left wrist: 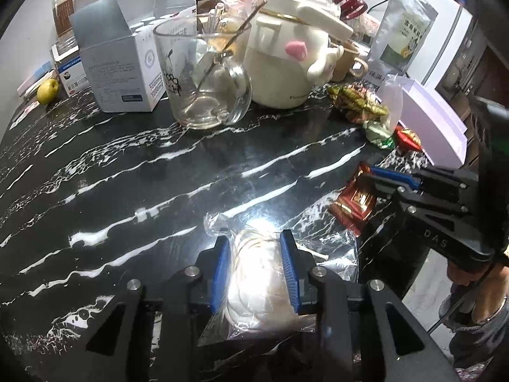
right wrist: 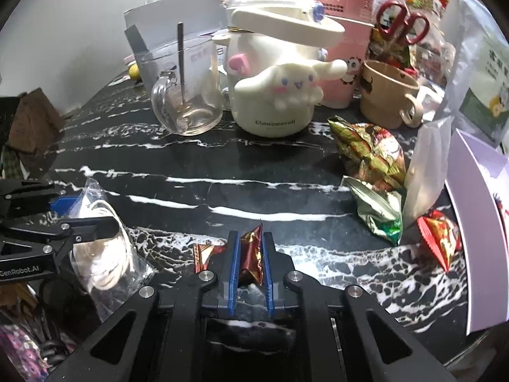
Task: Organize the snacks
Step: 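Grasp a red candy with the right tool while the left tool holds the flower, then carry the flower and candies to the lavender box with both tools, then open the left tool over the box while the right tool releases the candies, then withdraw both tools from the box back over the counter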
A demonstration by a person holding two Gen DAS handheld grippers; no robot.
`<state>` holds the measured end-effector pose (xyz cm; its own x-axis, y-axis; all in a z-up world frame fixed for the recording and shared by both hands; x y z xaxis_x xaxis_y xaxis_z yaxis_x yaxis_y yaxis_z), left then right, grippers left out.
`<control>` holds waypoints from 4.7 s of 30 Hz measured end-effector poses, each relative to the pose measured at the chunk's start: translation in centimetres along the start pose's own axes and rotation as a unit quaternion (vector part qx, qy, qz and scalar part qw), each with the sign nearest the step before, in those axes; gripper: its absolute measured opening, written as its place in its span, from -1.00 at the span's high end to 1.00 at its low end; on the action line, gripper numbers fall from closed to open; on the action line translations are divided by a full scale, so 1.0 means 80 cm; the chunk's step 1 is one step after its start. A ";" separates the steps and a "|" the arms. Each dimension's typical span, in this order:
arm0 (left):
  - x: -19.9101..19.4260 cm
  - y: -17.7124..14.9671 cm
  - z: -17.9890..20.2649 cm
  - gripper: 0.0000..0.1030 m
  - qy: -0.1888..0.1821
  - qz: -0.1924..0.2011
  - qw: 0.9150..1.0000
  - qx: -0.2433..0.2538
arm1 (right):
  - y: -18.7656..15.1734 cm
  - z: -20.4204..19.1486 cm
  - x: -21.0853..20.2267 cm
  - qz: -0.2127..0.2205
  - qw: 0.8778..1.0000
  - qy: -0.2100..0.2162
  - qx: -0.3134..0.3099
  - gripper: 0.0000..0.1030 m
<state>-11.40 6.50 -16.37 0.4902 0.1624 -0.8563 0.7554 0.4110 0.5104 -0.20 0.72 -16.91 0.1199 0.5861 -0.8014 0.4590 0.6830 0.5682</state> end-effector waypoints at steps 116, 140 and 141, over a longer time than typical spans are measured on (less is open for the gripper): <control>-0.061 0.367 0.367 -0.01 -0.141 0.220 0.925 0.277 | 0.080 0.311 -0.360 0.225 0.903 -0.301 0.208 0.15; -0.146 0.284 0.238 -0.93 -0.117 0.263 0.925 0.247 | 0.063 0.152 -0.360 0.268 0.911 -0.258 0.177 -0.46; -0.146 0.280 0.234 -0.93 -0.117 0.260 0.926 0.247 | 0.063 0.146 -0.356 0.268 0.913 -0.253 0.175 -0.47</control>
<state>7.90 -2.97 6.54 0.8804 0.0007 -0.4742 0.4698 -0.1373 0.8720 8.96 -17.62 6.55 0.7612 0.4575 -0.4596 0.4576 0.1232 0.8806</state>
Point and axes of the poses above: each gripper's, at about its wrist camera, not at the fingertips, and x roughly the way its jaws point, z to its right, y to its top, the point moved 8 cm from there along x, roughly the way its jaws point, and after that the axes turned 9 degrees about x, right-handed, at the moved point
